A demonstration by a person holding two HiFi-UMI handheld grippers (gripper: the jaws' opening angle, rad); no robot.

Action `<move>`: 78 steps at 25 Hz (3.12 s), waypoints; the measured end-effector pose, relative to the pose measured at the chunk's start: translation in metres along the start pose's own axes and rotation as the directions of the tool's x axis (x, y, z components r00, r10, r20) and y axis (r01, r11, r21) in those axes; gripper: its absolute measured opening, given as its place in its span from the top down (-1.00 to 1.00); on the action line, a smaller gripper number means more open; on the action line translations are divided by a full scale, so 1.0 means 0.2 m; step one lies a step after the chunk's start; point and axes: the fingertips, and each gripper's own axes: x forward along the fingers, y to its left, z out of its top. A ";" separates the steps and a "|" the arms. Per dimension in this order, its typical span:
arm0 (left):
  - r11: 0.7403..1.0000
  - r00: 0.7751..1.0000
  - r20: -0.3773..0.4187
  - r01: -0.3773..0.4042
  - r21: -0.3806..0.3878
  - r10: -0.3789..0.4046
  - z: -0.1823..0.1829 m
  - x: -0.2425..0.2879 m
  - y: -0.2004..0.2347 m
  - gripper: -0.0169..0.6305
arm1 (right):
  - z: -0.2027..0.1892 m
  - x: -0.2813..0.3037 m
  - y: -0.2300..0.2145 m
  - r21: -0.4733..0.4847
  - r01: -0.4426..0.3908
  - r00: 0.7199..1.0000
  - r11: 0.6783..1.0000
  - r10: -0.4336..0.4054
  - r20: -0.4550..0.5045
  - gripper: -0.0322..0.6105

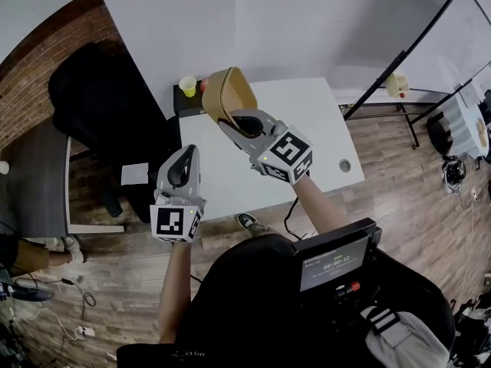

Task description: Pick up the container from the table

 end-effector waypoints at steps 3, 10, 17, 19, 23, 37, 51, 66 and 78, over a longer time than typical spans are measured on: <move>1.000 1.000 0.007 0.005 0.001 -0.005 0.01 0.02 0.00 0.96 | 0.03 -0.03 0.00 0.007 0.020 0.999 1.000 -0.020 0.037 0.83; 1.000 1.000 0.022 0.012 0.008 -0.012 0.05 0.06 0.00 0.96 | 0.10 -0.09 0.02 0.028 0.058 0.992 0.998 -0.061 0.111 0.83; 1.000 0.999 0.033 -0.006 0.009 0.006 0.06 0.08 0.02 0.96 | 0.08 -0.14 0.02 0.056 0.106 0.982 0.993 -0.113 0.149 0.83; 1.000 0.999 0.032 -0.009 0.008 0.009 0.05 0.08 0.02 0.96 | 0.05 -0.15 0.02 0.072 0.110 0.982 0.991 -0.120 0.149 0.83; 1.000 1.000 0.013 -0.005 -0.002 0.005 0.00 0.09 -0.01 0.96 | -0.02 -0.17 0.04 0.093 0.105 0.983 0.990 -0.117 0.139 0.83; 0.999 0.999 -0.038 0.033 -0.033 -0.034 -0.16 0.07 -0.10 0.96 | -0.20 -0.21 0.13 0.145 0.094 0.984 0.985 -0.113 0.135 0.83; 0.998 0.998 -0.044 0.048 -0.033 -0.050 -0.22 0.06 -0.13 0.96 | -0.31 -0.22 0.12 0.155 0.091 0.987 0.984 -0.110 0.119 0.83; 0.997 0.995 -0.070 0.066 -0.045 -0.069 -0.30 0.04 -0.15 0.96 | -0.40 -0.22 0.12 0.181 0.097 0.989 0.979 -0.114 0.089 0.83; 0.996 0.994 -0.081 0.072 -0.056 -0.076 -0.34 0.05 -0.16 0.96 | -0.45 -0.22 0.11 0.201 0.106 0.989 0.974 -0.125 0.082 0.83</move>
